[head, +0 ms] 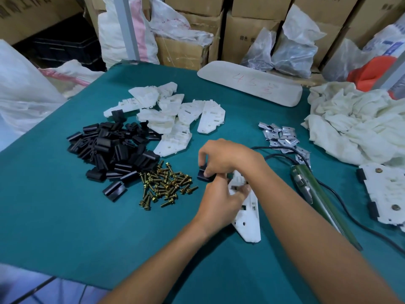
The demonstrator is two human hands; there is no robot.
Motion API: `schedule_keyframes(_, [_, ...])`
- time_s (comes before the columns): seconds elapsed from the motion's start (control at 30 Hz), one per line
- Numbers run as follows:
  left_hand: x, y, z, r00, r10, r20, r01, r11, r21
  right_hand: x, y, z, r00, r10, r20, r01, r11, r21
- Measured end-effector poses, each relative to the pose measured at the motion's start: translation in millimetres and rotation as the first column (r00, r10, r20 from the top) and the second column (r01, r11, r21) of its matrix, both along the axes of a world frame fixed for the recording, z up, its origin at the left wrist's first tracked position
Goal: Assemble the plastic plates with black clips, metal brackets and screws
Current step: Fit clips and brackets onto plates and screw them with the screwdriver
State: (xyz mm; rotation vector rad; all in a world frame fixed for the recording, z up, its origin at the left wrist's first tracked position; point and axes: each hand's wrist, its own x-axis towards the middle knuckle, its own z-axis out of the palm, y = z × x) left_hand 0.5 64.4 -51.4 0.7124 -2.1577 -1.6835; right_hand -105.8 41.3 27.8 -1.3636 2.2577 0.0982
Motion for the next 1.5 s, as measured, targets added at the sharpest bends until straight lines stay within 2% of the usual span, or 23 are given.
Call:
schedule_keyframes(0.07, [0, 0, -1, 1.000, 0.010, -0.008, -0.010, 1.000, -0.003, -5, 13, 8, 0.995, -0.077, 0.064, 0.087, 0.982, -0.168])
schedule_keyframes(0.1, [0, -1, -1, 1.000, 0.022, -0.021, -0.022, 1.000, 0.003, -8, 26, 12, 0.983, -0.146, 0.112, 0.173, 0.936, -0.306])
schedule_keyframes(0.17, [-1, -3, -3, 0.996, 0.064, -0.069, -0.062, 0.997, 0.042, -14, 64, 17, 0.914, -0.256, 0.313, 0.396, 0.727, -0.561])
schedule_keyframes(0.2, [-1, -5, -4, 0.991, 0.084, -0.100, -0.077, 0.994, 0.077, -13, 87, 17, 0.852, -0.263, 0.452, 0.511, 0.604, -0.611])
schedule_keyframes(0.23, [-1, -6, -5, 0.987, 0.099, -0.129, -0.085, 0.990, 0.113, -9, 110, 15, 0.782, -0.256, 0.568, 0.609, 0.507, -0.610])
schedule_keyframes(0.3, [-2, -6, -7, 0.980, 0.119, -0.162, -0.094, 0.984, 0.154, 6, 152, -1, 0.668, -0.265, 0.696, 0.731, 0.410, -0.545])
schedule_keyframes(0.4, [-2, -7, -8, 0.973, 0.130, -0.189, -0.093, 0.977, 0.191, 30, 187, -31, 0.503, -0.328, 0.800, 0.850, 0.353, -0.390])
schedule_keyframes(0.5, [-2, -8, -9, 0.972, 0.127, -0.197, -0.079, 0.968, 0.238, 44, 193, -48, 0.339, -0.304, 0.890, 0.914, 0.331, -0.235])
schedule_keyframes(0.6, [0, -8, -11, 0.973, 0.130, -0.189, -0.085, 0.970, 0.229, 50, 187, -52, 0.274, -0.251, 0.928, 0.938, 0.284, -0.199])
schedule_keyframes(0.67, [1, -5, -11, 0.976, 0.137, -0.170, -0.108, 0.979, 0.174, 54, 185, -52, 0.283, -0.247, 0.927, 0.944, 0.239, -0.225])
schedule_keyframes(0.7, [1, -4, -11, 0.977, 0.145, -0.154, -0.125, 0.983, 0.132, 56, 184, -53, 0.334, -0.276, 0.901, 0.933, 0.235, -0.274])
schedule_keyframes(0.73, [1, -3, -11, 0.979, 0.153, -0.138, -0.141, 0.986, 0.088, 57, 183, -54, 0.428, -0.334, 0.840, 0.898, 0.259, -0.355])
schedule_keyframes(0.8, [1, -3, -10, 0.978, 0.171, -0.119, -0.167, 0.985, 0.048, 61, 179, -55, 0.610, -0.423, 0.670, 0.792, 0.349, -0.500])
schedule_keyframes(0.87, [2, -2, -9, 0.978, 0.181, -0.106, -0.176, 0.983, 0.054, 63, 178, -55, 0.664, -0.423, 0.616, 0.747, 0.374, -0.549])
schedule_keyframes(1.03, [5, 1, -9, 0.989, 0.141, -0.049, -0.143, 0.989, -0.036, 59, 180, -54, 0.687, -0.469, 0.556, 0.727, 0.428, -0.537])
schedule_keyframes(1.13, [7, 6, -7, 0.995, 0.095, 0.034, -0.088, 0.979, -0.185, 50, 186, -52, 0.728, -0.501, 0.468, 0.685, 0.498, -0.532])
schedule_keyframes(1.2, [9, 10, -7, 0.995, 0.066, 0.072, -0.037, 0.937, -0.346, 39, 189, -50, 0.746, -0.505, 0.435, 0.659, 0.461, -0.594])
schedule_keyframes(1.27, [9, 11, -8, 0.992, 0.043, 0.121, 0.014, 0.900, -0.437, 26, 182, -50, 0.745, -0.490, 0.452, 0.653, 0.400, -0.643])
schedule_keyframes(1.33, [5, 5, -7, 0.986, 0.052, 0.157, 0.027, 0.884, -0.466, 10, 169, -55, 0.726, -0.474, 0.497, 0.671, 0.335, -0.661])
schedule_keyframes(1.43, [-13, -14, 5, 0.994, 0.084, 0.074, -0.040, 0.884, -0.466, -6, 146, -64, 0.678, -0.468, 0.567, 0.714, 0.239, -0.658])
schedule_keyframes(1.5, [-38, -32, 21, 0.998, 0.040, 0.046, -0.017, 0.904, -0.428, -9, 139, -73, 0.635, -0.466, 0.617, 0.748, 0.170, -0.641])
